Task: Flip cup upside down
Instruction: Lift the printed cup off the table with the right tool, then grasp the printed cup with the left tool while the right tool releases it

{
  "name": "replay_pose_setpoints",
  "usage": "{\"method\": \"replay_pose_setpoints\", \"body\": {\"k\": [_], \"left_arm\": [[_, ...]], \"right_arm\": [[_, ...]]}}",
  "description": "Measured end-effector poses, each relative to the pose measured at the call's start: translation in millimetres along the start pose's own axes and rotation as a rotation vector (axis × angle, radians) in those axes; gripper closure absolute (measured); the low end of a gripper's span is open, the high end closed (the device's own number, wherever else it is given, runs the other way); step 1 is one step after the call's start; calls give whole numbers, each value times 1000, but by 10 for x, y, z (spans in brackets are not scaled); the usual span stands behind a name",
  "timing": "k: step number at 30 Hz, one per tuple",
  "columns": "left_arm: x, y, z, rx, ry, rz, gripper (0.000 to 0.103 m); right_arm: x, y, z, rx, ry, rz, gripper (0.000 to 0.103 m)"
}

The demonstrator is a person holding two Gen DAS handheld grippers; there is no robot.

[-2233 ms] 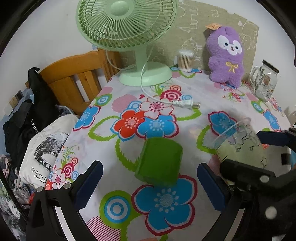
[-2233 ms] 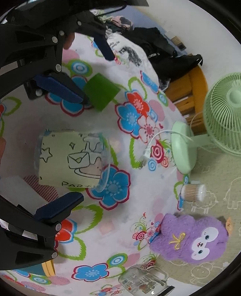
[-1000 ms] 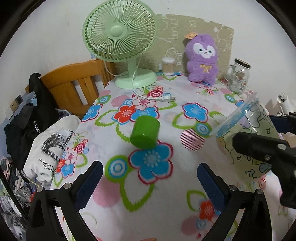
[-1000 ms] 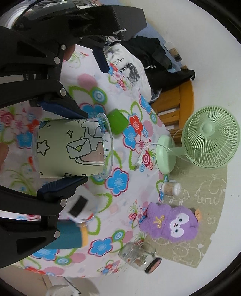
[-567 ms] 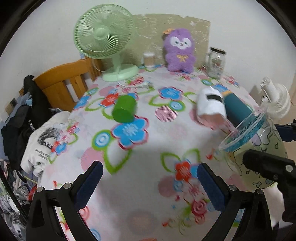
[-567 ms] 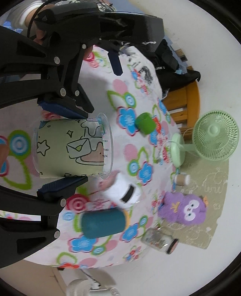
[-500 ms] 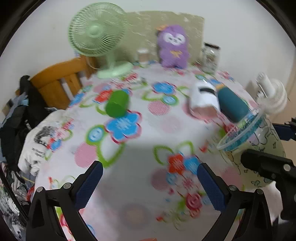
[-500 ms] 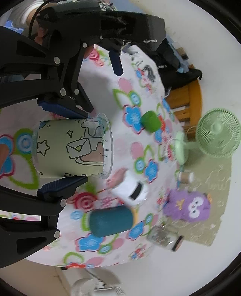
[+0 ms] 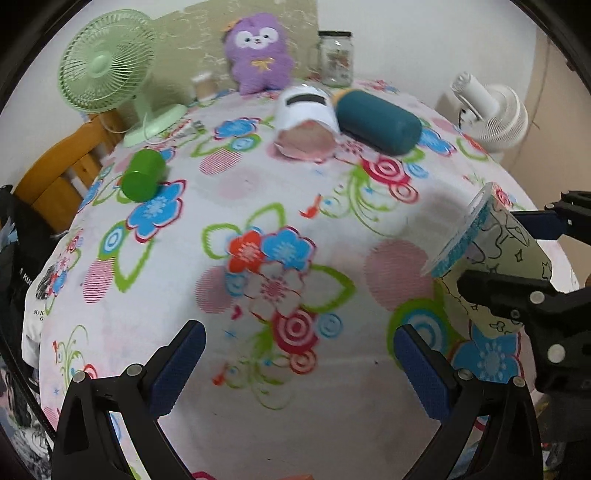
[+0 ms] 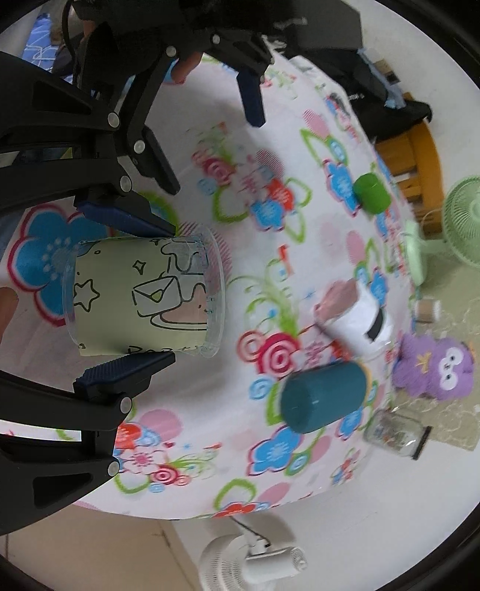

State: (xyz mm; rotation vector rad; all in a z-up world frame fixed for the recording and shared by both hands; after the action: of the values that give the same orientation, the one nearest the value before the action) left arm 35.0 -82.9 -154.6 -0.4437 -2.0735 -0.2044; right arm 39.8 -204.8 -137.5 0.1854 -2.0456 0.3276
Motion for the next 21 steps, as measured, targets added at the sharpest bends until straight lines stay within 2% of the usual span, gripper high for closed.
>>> {"method": "replay_pose_setpoints", "body": {"k": [7,11,13,16,21], "left_arm": [[-92,-94,61,-16,29,8,0],[-78,-89,51,-9,29,17,0],[-65,-80,43,6,30,29,0],[-25,-81,28,36,31,54,0],[80,-134,-44,95,11,89,0]], "right_arm": [[-23,36,31,10,4,8,38],[9,40,15,6,1,-37,26],[70,26,11,1,-23,-48,16],[187,-16,0,0,-65,-36,10],[421,-192,10,-12,-137,-37,10]]}}
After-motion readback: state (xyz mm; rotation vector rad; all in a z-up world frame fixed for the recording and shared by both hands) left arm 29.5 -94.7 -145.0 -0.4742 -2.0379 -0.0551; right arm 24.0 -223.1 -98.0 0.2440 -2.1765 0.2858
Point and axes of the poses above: each gripper's, at about its wrist camera, not at the fingertips, and x roughly against the way its jaws point, y to its left, z to its underside, the point moved 1 cm from there along -x, roughly the way its jaws point, and after that the axes turned 8 degrees about z, right-handed, at the moved point
